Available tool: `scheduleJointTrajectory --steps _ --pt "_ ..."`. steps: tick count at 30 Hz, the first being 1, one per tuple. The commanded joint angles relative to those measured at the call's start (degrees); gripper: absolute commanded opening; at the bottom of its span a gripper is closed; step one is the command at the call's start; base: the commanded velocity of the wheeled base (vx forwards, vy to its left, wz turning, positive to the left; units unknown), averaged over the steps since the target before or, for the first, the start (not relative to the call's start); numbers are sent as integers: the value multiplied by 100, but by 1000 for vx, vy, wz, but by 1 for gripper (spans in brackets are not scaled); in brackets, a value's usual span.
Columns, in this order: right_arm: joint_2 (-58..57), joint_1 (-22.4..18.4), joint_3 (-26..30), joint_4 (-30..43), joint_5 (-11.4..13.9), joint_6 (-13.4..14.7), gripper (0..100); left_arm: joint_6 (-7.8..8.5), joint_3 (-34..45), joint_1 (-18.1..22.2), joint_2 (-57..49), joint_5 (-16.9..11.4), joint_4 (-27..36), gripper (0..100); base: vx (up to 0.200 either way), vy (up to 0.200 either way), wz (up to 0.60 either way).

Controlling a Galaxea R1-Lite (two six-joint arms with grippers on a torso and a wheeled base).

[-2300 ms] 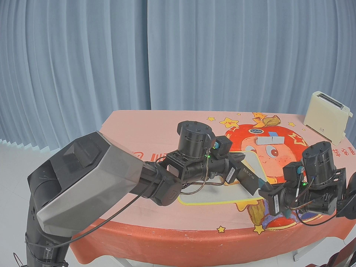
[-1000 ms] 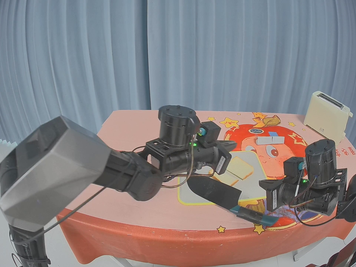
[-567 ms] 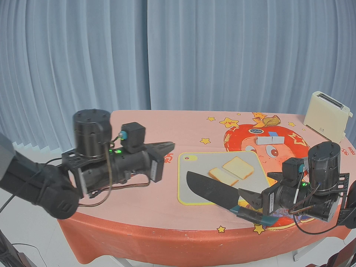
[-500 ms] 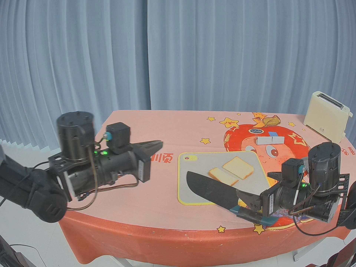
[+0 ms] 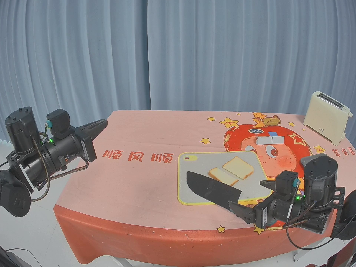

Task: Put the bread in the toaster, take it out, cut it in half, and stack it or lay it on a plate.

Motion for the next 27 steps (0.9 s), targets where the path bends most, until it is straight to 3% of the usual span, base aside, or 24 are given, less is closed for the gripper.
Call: scheduleJointTrajectory --steps 1,5,8,9,10,12,13,15,19,23,25,27 --pt "275 11 564 -963 -30 114 100 -8 17 105 -40 -56 -11 0 0 0 0" --pt "565 -24 968 -2220 -48 439 100 1 17 105 -84 -56 -19 0 0 0 0" --pt "758 20 1249 -3424 -65 879 100 -8 8 105 -92 -56 -19 0 0 0 0" --pt "758 20 1249 -3424 -65 879 100 -8 0 105 -92 -65 -19 0 0 0 0" --pt "776 37 1346 -4153 -39 1230 100 1 0 105 -92 -65 -19 0 0 0 0" --pt "767 99 1363 -4681 -30 1643 100 -8 -9 105 -92 -65 -19 0 0 0 0" --pt "767 116 1372 -4751 -30 1696 100 -8 -9 105 -92 -65 -19 0 0 0 0" --pt "741 310 1337 -5226 -65 2329 100 -8 -9 114 -92 -65 -19 0 0 0 0" --pt "714 450 1135 -5481 -30 3014 100 -8 -18 123 -92 -65 -19 0 0 0 0" --pt "697 178 783 -5472 5 3753 100 -8 0 114 -92 -74 -19 0 0 0 0" --pt "662 107 827 -5472 23 3823 100 -8 -9 114 -92 -74 -19 0 0 0 0" --pt "609 81 950 -5463 163 3603 100 -8 -9 114 -92 -74 -19 0 0 0 0"
